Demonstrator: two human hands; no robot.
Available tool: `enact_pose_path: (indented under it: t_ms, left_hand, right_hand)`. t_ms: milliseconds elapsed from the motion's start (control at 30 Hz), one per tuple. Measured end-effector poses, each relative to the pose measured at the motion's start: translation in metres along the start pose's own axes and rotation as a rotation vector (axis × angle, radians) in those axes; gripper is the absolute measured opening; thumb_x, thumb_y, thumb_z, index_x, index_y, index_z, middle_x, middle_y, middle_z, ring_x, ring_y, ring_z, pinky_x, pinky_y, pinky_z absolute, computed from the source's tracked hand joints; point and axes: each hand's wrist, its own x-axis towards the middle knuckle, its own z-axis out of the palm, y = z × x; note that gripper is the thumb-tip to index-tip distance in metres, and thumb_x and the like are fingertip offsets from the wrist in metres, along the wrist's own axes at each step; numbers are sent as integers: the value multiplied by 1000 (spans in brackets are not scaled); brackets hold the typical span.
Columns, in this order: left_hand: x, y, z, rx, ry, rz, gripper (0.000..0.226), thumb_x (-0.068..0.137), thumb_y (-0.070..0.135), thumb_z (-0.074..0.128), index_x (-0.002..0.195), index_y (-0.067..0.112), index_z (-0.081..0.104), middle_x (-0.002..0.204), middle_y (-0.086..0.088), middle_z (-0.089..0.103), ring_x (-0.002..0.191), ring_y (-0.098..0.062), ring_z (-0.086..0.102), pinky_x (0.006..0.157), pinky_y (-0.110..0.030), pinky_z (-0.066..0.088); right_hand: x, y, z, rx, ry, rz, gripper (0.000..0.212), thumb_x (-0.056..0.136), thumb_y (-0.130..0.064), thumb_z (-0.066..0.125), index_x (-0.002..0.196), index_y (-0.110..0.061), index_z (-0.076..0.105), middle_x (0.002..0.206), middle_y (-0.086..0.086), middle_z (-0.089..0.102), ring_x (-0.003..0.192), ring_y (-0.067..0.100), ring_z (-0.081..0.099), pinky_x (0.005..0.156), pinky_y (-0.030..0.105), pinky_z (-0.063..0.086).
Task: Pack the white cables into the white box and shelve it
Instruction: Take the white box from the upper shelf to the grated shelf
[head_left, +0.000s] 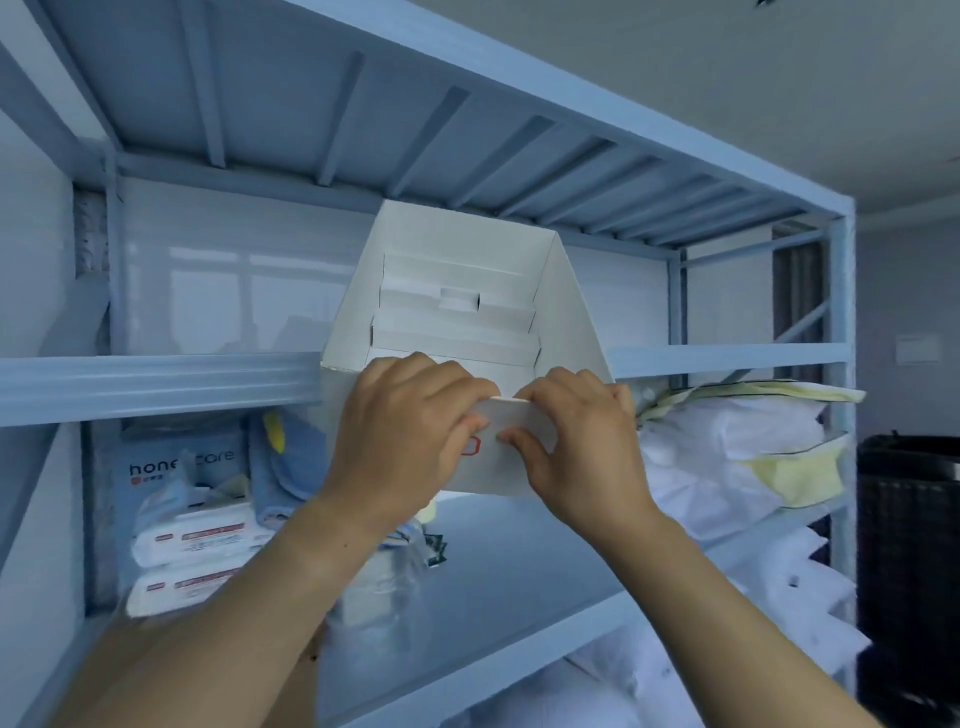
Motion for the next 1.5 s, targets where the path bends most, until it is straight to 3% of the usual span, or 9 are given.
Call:
enact_pose_path:
  t_ms: [200, 433, 767, 1167, 1500]
  left_hand:
    - [38, 98, 59, -170, -21, 55, 14, 72, 26, 68, 86, 22, 67, 75, 8, 66, 67, -21, 58, 66, -30, 32]
    - [63, 239, 124, -466, -124, 95, 37, 56, 19, 85, 88, 20, 68, 78, 5, 68, 70, -22, 62, 65, -30, 43]
    - [75, 460, 180, -875, -130, 167, 37, 54, 9, 85, 86, 13, 66, 78, -2, 67, 70, -25, 63, 64, -30, 36]
    - [131, 626, 242, -1240, -69, 324, 34, 59, 12, 84, 88, 11, 66, 78, -2, 65, 72, -25, 62, 64, -33, 38]
    - [186, 746, 265, -1481, 74, 481, 31, 65, 17, 81, 91, 13, 65, 81, -1, 65, 73, -25, 62, 63, -33, 39]
  right_hand:
    - [-43, 86, -77, -184, -31, 85, 27, 60, -14, 80, 78, -16, 60, 71, -2, 58, 65, 23, 52, 63, 30, 26]
    - [-125, 173, -179, -410, -135, 227, 29, 58, -11, 81, 77, -13, 60, 71, 0, 57, 66, 25, 53, 62, 31, 21]
    - [-248, 247, -332, -775, -231, 484, 25, 61, -12, 80, 78, -13, 61, 73, -1, 58, 68, 24, 51, 65, 31, 25]
    - [-300, 320, -442, -1122, -221, 668, 26, 61, -12, 80, 79, -14, 61, 75, -1, 59, 71, 23, 51, 64, 26, 15]
    - [-318, 359, -521, -1429, -186, 769, 25, 59, -12, 79, 76, -14, 62, 74, -1, 61, 71, 24, 52, 65, 25, 15]
